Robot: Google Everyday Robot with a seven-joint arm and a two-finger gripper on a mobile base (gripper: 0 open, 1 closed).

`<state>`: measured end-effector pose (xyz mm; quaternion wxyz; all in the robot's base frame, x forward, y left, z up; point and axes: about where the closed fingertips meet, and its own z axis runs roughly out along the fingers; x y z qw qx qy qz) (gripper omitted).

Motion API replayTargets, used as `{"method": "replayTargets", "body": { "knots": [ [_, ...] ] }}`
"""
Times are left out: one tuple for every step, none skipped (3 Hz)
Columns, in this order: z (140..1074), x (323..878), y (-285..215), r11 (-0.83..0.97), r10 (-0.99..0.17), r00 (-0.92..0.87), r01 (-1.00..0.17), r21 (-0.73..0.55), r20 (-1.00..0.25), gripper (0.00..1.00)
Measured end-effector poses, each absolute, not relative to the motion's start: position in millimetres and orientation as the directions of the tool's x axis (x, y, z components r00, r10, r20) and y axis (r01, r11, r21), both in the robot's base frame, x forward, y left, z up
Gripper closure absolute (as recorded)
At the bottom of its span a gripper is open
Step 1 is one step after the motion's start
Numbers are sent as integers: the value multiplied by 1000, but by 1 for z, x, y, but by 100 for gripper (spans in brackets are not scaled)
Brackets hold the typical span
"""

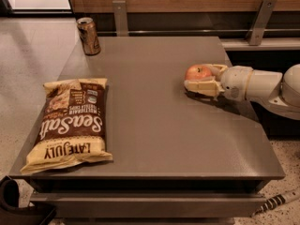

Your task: Move apple near orange can

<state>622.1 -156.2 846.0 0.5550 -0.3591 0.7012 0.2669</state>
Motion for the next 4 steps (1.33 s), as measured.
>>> {"method": "replayTargets", "body": {
  "knots": [
    [846,622,-152,595,-207,-125,-804,-24,-970,95],
    [848,624,-151,592,-209,-123,-805,-25,-970,100],
    [891,663,-143,582,-234,-96,-811,-61,-967,100],
    [946,708,-126,586,-239,-73,-806,-84,-968,100]
  ]
}}
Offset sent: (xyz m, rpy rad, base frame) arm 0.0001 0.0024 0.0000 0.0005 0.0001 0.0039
